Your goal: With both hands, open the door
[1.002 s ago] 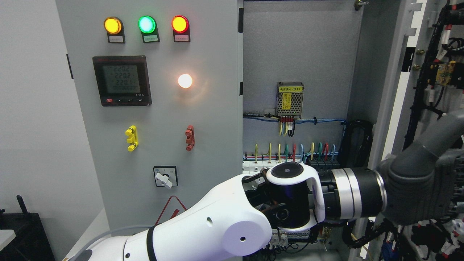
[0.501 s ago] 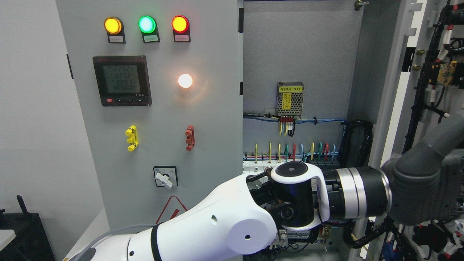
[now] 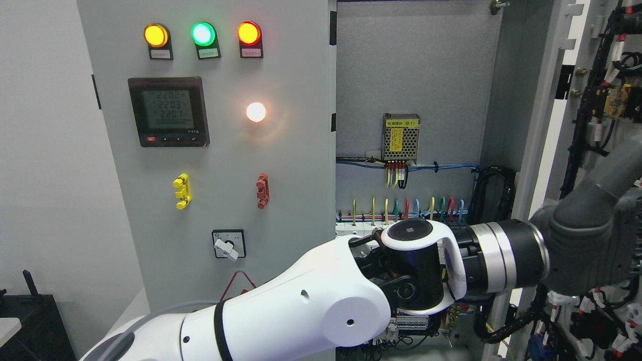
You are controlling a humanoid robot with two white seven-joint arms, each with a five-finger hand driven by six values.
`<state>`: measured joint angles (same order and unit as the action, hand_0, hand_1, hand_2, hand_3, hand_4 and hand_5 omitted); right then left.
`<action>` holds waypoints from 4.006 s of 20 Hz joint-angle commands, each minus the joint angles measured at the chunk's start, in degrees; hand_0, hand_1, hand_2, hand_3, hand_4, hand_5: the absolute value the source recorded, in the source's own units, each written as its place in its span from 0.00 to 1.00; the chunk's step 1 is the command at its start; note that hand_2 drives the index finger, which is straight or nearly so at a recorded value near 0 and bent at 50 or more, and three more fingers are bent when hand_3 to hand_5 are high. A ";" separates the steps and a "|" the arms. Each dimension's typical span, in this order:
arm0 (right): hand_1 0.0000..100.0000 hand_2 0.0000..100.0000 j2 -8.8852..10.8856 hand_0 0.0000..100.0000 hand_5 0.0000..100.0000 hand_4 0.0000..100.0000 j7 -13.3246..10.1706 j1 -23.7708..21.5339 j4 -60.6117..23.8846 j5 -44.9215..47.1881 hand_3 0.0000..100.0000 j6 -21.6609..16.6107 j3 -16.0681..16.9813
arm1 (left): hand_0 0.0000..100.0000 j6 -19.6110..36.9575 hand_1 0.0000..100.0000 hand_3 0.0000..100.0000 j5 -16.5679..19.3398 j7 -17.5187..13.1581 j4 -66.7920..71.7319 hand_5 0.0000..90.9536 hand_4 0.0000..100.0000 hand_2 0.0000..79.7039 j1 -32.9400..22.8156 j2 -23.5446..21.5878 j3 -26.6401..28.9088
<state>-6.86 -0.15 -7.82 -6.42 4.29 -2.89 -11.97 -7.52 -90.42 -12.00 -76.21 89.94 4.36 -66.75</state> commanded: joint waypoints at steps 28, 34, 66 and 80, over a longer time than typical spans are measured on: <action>0.00 0.00 0.00 0.00 0.00 0.00 -0.02 0.00 0.00 -0.07 0.00 -0.01 0.02 | 0.00 3.22 0.00 0.00 -0.54 3.56 -0.61 0.00 0.03 0.00 1.56 0.30 -5.94; 0.00 0.00 0.00 0.00 0.00 0.00 -0.02 0.00 0.00 0.02 0.00 -0.01 0.02 | 0.00 -0.64 0.00 0.00 0.25 1.46 -0.69 0.00 0.03 0.00 1.12 -2.33 -0.15; 0.00 0.00 0.00 0.00 0.00 0.00 -0.02 0.00 0.00 0.02 0.00 -0.01 0.02 | 0.00 -0.83 0.00 0.00 17.20 -16.91 -25.49 0.00 0.03 0.00 -48.08 -73.17 -0.40; 0.00 0.00 0.00 0.00 0.00 0.00 -0.02 0.00 0.00 0.02 0.00 -0.01 -0.07 | 0.00 2.60 0.00 0.00 24.59 -22.10 -7.02 0.00 0.03 0.00 -71.82 -73.97 -0.40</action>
<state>-6.86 -0.19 -7.82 -6.42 4.29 -2.89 -11.98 -5.39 -68.08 -33.66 -92.04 26.45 -64.17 -67.17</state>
